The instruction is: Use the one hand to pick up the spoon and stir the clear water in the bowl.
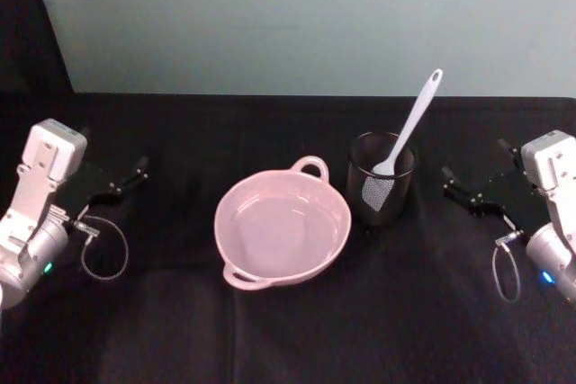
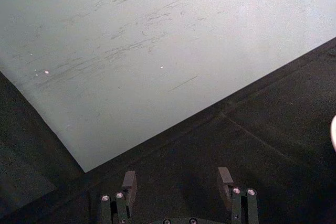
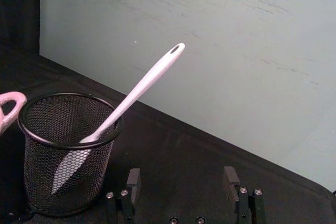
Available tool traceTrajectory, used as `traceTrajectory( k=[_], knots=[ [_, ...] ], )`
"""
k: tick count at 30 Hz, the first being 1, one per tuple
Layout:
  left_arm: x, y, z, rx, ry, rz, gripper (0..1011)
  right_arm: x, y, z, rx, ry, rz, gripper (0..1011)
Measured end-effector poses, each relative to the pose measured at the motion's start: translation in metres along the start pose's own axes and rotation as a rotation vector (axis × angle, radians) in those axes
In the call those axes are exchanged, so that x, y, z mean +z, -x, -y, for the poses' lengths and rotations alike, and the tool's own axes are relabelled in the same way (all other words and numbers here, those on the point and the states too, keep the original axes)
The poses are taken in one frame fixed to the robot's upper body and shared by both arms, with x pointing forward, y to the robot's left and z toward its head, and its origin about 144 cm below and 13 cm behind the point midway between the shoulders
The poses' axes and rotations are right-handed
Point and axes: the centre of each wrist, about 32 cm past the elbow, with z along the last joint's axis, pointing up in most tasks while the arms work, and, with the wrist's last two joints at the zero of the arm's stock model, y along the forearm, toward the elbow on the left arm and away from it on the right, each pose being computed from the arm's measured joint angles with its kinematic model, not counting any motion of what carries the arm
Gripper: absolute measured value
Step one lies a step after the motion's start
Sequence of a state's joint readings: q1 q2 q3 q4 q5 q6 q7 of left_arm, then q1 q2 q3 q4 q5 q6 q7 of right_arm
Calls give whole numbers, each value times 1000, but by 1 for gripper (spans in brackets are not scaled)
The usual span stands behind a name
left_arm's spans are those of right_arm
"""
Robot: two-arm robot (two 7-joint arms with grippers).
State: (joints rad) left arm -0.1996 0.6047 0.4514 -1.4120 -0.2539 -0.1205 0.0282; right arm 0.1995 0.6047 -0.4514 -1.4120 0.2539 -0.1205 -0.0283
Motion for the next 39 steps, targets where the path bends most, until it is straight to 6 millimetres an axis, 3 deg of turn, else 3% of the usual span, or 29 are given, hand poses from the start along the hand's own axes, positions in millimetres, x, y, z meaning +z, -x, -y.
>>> traceTrajectory(
  k=[39],
  knots=[
    [0,0,0,0,0,0,1011,0,-6,7,54,-33,-29,1003]
  ],
)
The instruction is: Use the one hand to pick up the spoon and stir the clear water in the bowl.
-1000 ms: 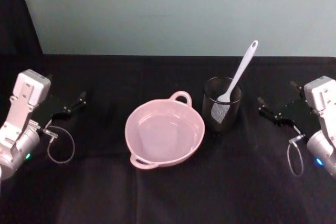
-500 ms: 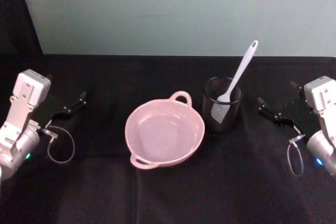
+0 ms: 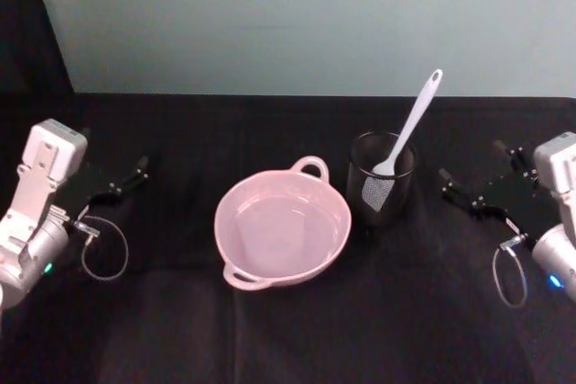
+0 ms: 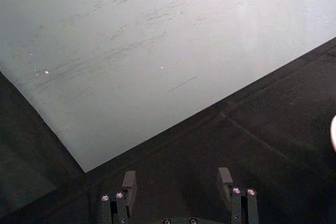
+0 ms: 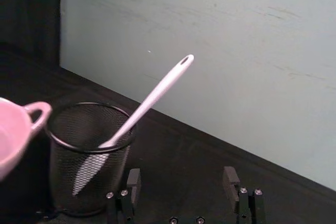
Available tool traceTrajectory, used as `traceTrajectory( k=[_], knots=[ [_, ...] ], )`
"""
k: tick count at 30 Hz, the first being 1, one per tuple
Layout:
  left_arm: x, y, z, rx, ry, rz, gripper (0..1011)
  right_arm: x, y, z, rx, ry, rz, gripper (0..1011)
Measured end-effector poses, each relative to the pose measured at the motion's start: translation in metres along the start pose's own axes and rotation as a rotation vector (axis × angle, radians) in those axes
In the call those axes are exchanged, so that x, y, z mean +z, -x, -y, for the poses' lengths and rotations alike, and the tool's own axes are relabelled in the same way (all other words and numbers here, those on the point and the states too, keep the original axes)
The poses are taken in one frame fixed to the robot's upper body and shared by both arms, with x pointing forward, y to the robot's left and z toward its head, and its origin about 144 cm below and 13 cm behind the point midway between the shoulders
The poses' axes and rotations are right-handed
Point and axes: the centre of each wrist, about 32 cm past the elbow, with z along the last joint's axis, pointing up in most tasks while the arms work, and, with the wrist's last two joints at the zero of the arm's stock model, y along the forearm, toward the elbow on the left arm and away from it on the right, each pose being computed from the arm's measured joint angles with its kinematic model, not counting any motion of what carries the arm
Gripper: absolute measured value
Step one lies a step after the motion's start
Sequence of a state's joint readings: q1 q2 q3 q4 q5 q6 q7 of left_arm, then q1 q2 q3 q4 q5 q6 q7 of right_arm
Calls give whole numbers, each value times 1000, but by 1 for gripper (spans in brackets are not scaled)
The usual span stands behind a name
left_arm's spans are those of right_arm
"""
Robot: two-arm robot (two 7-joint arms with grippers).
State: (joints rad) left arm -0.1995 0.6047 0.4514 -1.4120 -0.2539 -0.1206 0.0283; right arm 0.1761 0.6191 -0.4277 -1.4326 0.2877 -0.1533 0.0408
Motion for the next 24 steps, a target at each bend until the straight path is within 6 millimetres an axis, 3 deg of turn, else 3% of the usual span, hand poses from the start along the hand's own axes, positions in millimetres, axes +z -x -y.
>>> traceTrajectory(
  k=[13,24],
  knots=[
    [0,0,0,0,0,0,1011,25,-25,14,124,-13,-267,1002],
    [0,0,0,0,0,0,1011,50,-46,-5,220,35,-537,1003]
  ],
)
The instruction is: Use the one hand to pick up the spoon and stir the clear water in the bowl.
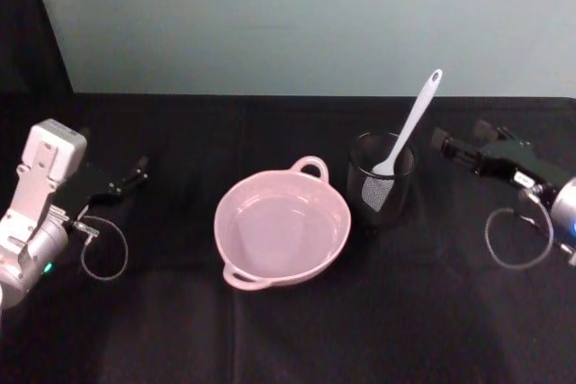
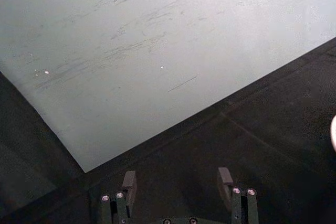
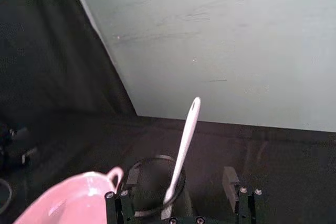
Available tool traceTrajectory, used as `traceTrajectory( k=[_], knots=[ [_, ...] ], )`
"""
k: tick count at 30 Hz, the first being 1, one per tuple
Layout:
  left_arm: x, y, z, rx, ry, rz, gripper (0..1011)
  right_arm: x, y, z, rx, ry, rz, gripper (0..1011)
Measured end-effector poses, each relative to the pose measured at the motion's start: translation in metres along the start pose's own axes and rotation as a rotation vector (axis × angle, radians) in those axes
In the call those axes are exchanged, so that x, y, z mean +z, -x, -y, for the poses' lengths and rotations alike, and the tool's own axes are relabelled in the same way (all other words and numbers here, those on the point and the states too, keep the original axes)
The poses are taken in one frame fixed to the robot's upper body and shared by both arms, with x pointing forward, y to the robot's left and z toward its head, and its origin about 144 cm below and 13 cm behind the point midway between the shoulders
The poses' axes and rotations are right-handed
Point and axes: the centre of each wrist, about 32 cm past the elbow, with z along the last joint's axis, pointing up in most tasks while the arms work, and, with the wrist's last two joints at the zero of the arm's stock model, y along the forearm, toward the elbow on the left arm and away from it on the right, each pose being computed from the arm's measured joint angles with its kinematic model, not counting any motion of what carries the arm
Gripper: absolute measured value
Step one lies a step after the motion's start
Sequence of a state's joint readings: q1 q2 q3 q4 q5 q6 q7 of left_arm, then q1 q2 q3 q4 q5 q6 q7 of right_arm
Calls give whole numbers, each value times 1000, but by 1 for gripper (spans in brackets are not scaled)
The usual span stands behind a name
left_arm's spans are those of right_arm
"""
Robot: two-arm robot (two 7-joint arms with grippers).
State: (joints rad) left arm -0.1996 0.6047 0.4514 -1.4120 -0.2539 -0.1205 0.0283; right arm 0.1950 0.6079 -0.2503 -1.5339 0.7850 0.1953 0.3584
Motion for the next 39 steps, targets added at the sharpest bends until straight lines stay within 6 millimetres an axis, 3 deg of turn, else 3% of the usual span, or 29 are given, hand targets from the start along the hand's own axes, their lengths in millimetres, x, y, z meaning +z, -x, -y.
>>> traceTrajectory(
  k=[10,20,39],
  knots=[
    [0,0,0,0,0,0,1011,16,-4,-39,23,33,-187,1003],
    [0,0,0,0,0,0,1011,20,1,-65,27,46,-238,1003],
    [0,0,0,0,0,0,1011,17,3,-76,3,37,-222,1003]
  ],
)
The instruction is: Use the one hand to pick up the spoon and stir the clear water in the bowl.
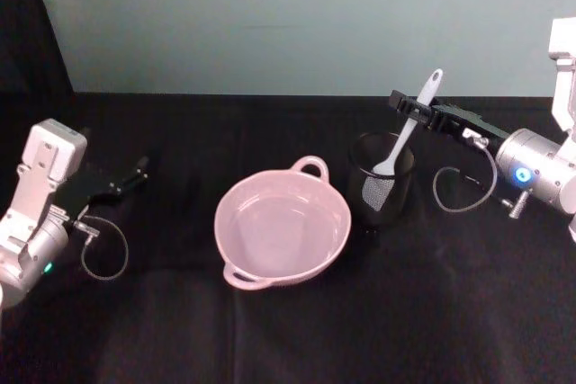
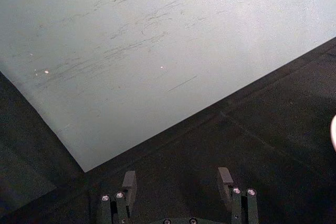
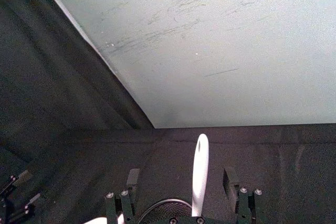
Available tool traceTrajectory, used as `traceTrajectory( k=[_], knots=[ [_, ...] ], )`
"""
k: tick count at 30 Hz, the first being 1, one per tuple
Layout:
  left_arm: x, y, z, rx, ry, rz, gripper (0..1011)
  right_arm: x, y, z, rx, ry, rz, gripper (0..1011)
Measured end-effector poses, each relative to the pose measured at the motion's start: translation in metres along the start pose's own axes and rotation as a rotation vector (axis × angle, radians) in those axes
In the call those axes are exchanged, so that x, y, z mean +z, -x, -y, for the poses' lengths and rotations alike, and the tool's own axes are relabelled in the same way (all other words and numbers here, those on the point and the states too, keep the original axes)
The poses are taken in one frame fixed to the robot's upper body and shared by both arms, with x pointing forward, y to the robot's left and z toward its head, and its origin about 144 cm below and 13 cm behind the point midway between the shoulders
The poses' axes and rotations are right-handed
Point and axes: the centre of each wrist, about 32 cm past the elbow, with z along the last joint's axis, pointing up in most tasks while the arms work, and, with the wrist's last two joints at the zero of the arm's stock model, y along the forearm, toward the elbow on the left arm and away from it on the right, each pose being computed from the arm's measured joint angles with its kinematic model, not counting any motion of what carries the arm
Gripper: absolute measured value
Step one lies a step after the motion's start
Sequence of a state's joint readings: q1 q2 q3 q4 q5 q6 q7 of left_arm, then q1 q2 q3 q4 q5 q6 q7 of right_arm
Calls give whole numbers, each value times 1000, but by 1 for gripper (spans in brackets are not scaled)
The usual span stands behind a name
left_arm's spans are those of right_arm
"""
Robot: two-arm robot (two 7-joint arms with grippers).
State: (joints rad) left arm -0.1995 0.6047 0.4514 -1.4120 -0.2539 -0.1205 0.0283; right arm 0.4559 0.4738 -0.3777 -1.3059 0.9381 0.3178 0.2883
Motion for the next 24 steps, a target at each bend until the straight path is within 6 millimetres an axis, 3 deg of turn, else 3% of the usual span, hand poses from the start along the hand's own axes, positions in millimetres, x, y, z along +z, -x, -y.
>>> traceTrajectory(
  k=[24],
  knots=[
    [0,0,0,0,0,0,1011,4,0,-10,-7,-8,24,1003]
  ],
)
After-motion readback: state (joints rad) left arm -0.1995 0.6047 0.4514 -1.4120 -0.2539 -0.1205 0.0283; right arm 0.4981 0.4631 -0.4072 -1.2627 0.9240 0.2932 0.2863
